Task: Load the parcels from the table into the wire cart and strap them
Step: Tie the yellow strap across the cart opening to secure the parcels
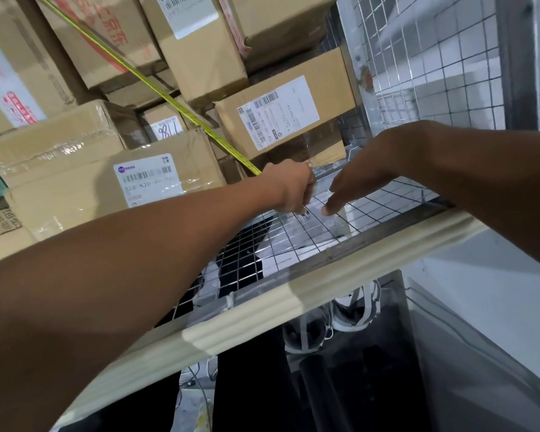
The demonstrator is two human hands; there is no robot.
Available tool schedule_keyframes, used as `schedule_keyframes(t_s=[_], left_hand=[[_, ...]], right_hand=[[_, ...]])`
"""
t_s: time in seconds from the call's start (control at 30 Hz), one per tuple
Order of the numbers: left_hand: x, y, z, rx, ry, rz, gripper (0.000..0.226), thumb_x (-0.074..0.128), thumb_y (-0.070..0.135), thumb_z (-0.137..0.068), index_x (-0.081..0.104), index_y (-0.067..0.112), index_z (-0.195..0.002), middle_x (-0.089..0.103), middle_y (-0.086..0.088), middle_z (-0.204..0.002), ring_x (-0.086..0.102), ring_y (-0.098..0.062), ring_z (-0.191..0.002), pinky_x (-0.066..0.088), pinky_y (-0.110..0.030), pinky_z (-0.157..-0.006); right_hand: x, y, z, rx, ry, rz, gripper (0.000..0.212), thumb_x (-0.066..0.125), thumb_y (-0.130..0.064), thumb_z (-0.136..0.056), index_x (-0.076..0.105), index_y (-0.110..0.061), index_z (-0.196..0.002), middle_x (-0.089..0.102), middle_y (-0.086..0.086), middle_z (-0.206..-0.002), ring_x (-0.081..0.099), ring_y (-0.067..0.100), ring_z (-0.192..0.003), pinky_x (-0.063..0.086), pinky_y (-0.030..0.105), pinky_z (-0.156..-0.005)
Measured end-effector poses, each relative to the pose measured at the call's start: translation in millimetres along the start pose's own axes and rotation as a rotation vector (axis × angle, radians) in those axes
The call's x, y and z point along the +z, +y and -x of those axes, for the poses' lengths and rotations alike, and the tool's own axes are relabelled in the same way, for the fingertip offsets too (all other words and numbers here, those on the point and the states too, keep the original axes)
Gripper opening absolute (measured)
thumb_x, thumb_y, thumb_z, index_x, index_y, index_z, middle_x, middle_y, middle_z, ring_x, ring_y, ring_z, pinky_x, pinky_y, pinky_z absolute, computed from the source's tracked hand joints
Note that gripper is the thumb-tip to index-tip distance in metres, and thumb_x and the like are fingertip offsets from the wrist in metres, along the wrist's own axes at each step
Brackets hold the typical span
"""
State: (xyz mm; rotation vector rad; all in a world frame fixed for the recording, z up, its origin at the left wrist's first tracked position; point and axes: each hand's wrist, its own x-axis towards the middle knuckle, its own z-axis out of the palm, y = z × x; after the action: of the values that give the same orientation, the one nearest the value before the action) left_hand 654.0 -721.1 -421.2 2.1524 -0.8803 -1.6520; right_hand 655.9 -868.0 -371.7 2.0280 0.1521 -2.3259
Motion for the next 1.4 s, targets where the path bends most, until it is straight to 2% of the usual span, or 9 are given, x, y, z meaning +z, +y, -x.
schedule_keyframes(t_s=[0.13,0.23,0.4,0.53,0.67,0.8,0.93,1.17,1.4], left_hand=[[-0.9,5.3,2.2,0.016,0.019,-0.075,0.017,0.072,0.012,-0.090,0.058,0.022,-0.091,0.065,0.000,-0.099,0.058,-0.024,-0.094,0.049,-0.038,-0.081],[-3.1,0.5,6.6,0.042,0.069,-0.185,0.022,0.069,0.015,-0.094,0.051,0.027,-0.092,0.063,0.000,-0.099,0.055,-0.023,-0.092,0.046,-0.040,-0.084],[-7.7,-2.2,12.9,0.032,0.031,-0.168,0.015,0.069,0.015,-0.095,0.058,0.024,-0.095,0.069,-0.002,-0.104,0.063,-0.025,-0.097,0.050,-0.039,-0.079],[-16.4,-7.5,17.1,-0.013,-0.032,-0.012,0.016,0.079,0.015,-0.090,0.077,0.012,-0.106,0.075,-0.006,-0.106,0.069,-0.027,-0.101,0.059,-0.042,-0.090],[-15.6,-12.1,15.0,-0.030,-0.003,-0.045,0.012,0.072,0.017,-0.093,0.075,0.018,-0.105,0.075,-0.005,-0.110,0.067,-0.030,-0.106,0.057,-0.046,-0.095],[-14.4,-15.0,8.9,-0.005,-0.026,-0.035,0.010,0.078,0.016,-0.090,0.076,0.021,-0.098,0.076,0.001,-0.103,0.069,-0.024,-0.103,0.057,-0.043,-0.096],[-16.8,-24.1,3.8,0.037,-0.032,0.029,0.010,0.077,0.014,-0.091,0.078,0.016,-0.101,0.076,0.002,-0.099,0.069,-0.018,-0.099,0.050,-0.026,-0.081],[-15.6,-20.9,-5.9,0.059,-0.093,-0.030,0.012,0.071,0.010,-0.093,0.073,0.022,-0.092,0.070,0.005,-0.091,0.059,-0.008,-0.074,0.041,-0.024,-0.069],[-17.3,-21.0,-1.6,0.052,-0.034,-0.111,0.012,0.070,0.013,-0.094,0.070,0.025,-0.094,0.068,0.008,-0.091,0.065,-0.020,-0.096,0.049,-0.032,-0.079]], right_hand=[[-0.2,-0.7,0.4,-0.017,0.005,0.000,0.084,0.042,-0.068,-0.099,0.027,-0.017,-0.163,0.023,0.007,-0.171,0.022,0.028,-0.157,0.018,0.046,-0.125],[-1.4,-1.9,-0.5,-0.025,0.016,-0.014,0.082,0.043,-0.067,-0.100,0.029,-0.016,-0.162,0.027,0.008,-0.170,0.025,0.030,-0.156,0.020,0.049,-0.126],[-1.8,1.7,3.5,-0.031,0.041,-0.013,0.078,0.040,-0.065,-0.102,0.029,-0.016,-0.162,0.027,0.009,-0.170,0.026,0.030,-0.155,0.020,0.051,-0.126],[-4.1,2.7,8.4,-0.039,0.063,-0.012,0.074,0.037,-0.062,-0.105,0.028,-0.017,-0.163,0.025,0.008,-0.170,0.025,0.029,-0.156,0.020,0.048,-0.127],[-0.3,4.7,0.8,-0.017,0.078,-0.036,0.074,0.040,-0.061,-0.104,0.030,-0.016,-0.162,0.028,0.008,-0.169,0.028,0.029,-0.155,0.021,0.048,-0.127],[-0.1,7.6,-12.3,-0.026,0.076,-0.064,0.074,0.042,-0.062,-0.103,0.034,-0.016,-0.160,0.032,0.008,-0.167,0.031,0.029,-0.153,0.021,0.049,-0.126],[-1.6,11.7,-18.9,-0.027,0.083,-0.052,0.080,0.042,-0.071,-0.099,0.036,-0.020,-0.160,0.031,0.006,-0.168,0.028,0.030,-0.155,0.019,0.052,-0.126],[-0.9,7.3,-19.5,-0.030,0.047,-0.094,0.071,0.043,-0.062,-0.102,0.041,-0.015,-0.156,0.039,0.011,-0.163,0.039,0.033,-0.148,0.027,0.052,-0.123],[-3.5,6.8,-14.6,-0.033,0.038,-0.116,0.073,0.043,-0.061,-0.103,0.037,-0.015,-0.159,0.034,0.010,-0.166,0.034,0.032,-0.152,0.024,0.052,-0.125]])
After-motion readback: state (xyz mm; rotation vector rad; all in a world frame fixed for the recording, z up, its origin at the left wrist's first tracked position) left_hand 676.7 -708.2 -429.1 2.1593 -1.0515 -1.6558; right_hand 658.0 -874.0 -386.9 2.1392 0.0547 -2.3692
